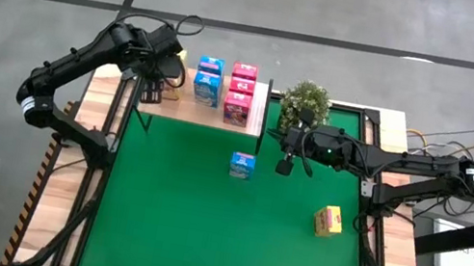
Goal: Stack cereal on shelf
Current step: Put the left yellow cereal box on the shelf aligned with the other yellow cereal box
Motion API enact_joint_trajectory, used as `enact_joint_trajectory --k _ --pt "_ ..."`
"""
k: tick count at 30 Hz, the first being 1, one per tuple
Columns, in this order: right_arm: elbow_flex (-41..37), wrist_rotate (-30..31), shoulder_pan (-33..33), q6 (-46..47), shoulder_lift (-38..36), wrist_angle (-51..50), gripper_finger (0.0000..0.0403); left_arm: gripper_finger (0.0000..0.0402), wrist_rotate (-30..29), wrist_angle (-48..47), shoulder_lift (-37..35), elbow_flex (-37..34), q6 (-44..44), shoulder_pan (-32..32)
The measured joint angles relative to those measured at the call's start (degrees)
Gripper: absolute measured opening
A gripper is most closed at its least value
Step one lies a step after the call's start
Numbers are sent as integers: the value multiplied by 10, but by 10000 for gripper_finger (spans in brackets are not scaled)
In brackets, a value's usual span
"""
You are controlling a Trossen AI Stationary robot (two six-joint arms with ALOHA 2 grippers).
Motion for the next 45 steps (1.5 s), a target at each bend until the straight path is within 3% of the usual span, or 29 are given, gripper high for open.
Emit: enact_joint_trajectory --k 7,19,24,31,45 --pt "0 0 0 0 0 0 12 188 -8 0 0 0 2 0" --pt "0 0 0 0 0 0 12 242 -17 15 0 0 6 0" --pt "0 0 0 0 0 0 12 247 -52 15 -5 0 19 -4" --pt "0 0 0 0 0 0 12 247 -55 15 -18 0 18 -12" --pt "0 0 0 -1 0 0 12 247 -48 47 -76 1 -83 -46"
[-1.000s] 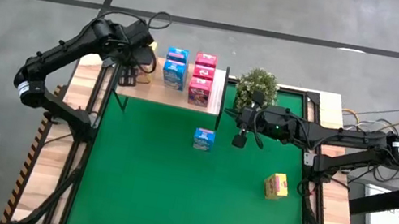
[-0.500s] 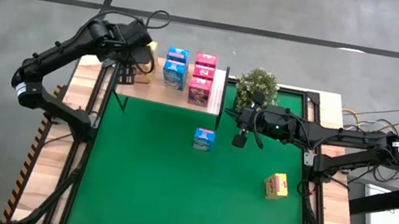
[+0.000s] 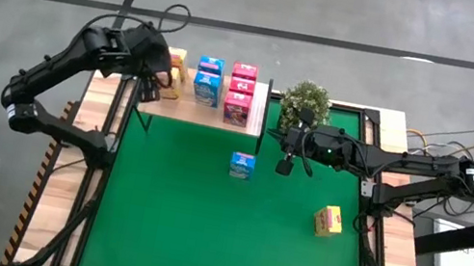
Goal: Stack cereal on shelf
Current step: Put the left yellow cereal box on the shelf aligned with the other yellow cereal box
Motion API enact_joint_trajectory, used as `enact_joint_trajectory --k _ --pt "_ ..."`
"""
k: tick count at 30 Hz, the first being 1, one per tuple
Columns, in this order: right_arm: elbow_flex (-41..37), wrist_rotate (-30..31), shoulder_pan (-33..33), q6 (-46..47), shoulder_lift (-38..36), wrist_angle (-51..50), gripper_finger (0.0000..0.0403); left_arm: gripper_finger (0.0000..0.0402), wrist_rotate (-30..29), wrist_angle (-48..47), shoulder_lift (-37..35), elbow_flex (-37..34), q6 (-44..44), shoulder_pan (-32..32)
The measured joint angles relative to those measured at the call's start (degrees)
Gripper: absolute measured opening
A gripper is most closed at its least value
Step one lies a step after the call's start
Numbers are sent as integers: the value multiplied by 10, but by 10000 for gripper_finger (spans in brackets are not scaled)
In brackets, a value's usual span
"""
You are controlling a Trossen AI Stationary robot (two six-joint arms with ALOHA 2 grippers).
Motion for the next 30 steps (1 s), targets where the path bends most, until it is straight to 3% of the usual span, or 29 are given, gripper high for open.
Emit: enact_joint_trajectory --k 3,8,17,22,28,30 --pt "0 0 0 -1 0 0 12 247 34 34 -15 0 -41 -10" --pt "0 0 0 1 0 1 12 242 154 147 -52 -43 -80 -48" --pt "0 0 0 15 0 1 12 217 154 335 -127 -224 -132 -201" --pt "0 0 0 14 0 1 12 206 74 403 -151 -320 -181 -310" --pt "0 0 0 16 0 0 12 192 -196 388 -152 -413 -250 -380" --pt "0 0 0 16 0 0 12 181 -222 389 -153 -438 -266 -376"
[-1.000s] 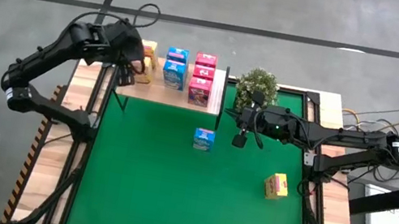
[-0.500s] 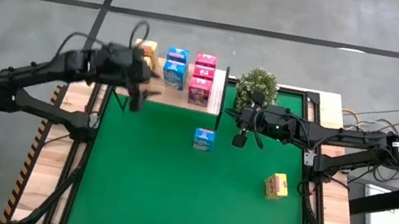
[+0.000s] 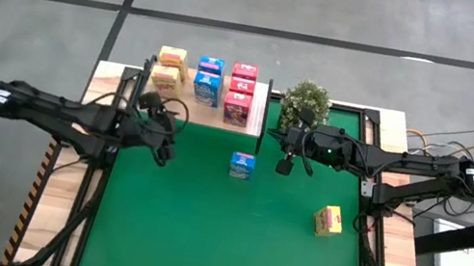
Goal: Stack cereal on shelf
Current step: Put the left yellow cereal box on the shelf aligned with the other yellow cereal box
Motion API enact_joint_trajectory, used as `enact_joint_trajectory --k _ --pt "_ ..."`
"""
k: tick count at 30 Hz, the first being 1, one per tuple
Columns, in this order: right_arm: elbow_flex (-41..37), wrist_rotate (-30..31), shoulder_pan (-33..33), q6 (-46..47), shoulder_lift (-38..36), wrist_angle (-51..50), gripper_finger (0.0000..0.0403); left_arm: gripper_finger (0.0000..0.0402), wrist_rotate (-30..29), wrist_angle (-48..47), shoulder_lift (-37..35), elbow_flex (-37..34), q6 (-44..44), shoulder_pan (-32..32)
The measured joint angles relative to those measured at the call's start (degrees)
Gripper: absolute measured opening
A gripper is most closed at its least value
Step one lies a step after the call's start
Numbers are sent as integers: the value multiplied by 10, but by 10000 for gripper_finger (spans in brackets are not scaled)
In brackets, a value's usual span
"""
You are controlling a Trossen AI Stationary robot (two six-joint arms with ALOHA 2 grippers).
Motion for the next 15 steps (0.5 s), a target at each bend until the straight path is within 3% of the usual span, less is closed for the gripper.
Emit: enact_joint_trajectory --k 4,10,15 --pt "0 0 0 -1 0 0 12 133 -6 15 -2 -38 1 21" --pt "0 0 0 -6 0 0 12 20 -31 17 -19 -49 32 66" --pt "0 0 0 -12 0 -1 12 11 -38 14 -57 -49 61 81"
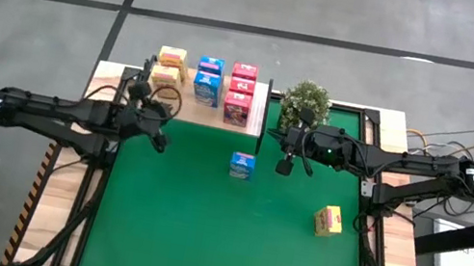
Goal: Stack cereal on shelf
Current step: Put the left yellow cereal box on the shelf aligned with the other yellow cereal box
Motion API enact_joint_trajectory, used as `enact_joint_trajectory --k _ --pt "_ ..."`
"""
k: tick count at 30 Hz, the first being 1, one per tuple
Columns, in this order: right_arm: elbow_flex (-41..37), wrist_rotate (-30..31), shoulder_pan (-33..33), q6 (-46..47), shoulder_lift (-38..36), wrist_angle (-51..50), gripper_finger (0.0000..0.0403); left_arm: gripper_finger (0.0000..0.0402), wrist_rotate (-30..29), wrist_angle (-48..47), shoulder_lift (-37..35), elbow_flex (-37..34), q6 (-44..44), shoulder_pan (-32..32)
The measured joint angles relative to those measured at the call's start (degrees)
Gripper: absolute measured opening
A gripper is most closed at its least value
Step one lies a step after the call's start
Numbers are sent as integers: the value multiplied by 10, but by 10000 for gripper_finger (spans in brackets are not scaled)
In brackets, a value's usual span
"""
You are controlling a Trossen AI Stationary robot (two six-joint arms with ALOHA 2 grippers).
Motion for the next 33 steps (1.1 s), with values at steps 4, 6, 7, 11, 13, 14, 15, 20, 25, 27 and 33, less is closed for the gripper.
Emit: enact_joint_trajectory --k 4,6,7,11,13,14,15,20,25,27,33 --pt "0 0 0 0 0 0 12 2 -34 -19 -27 0 3 7" --pt "0 0 0 0 0 0 12 1 -46 -24 -37 0 3 12" --pt "0 0 0 0 0 0 12 1 -47 -26 -42 0 5 16" --pt "0 0 0 0 0 0 12 0 -48 -34 -52 -2 9 33" --pt "0 0 0 1 0 0 12 0 -49 -52 -55 -2 7 39" --pt "0 0 0 2 0 0 12 0 -49 -61 -57 -2 1 40" --pt "0 0 0 3 0 0 12 0 -51 -68 -58 -1 -5 40" --pt "0 0 0 3 0 0 12 0 -82 -70 -63 2 -9 40" --pt "0 0 0 3 0 0 12 0 -93 -62 -64 6 1 50" --pt "0 0 0 3 0 0 12 0 -93 -55 -64 6 7 57" --pt "0 0 0 3 0 0 12 0 -94 -32 -62 6 20 85"
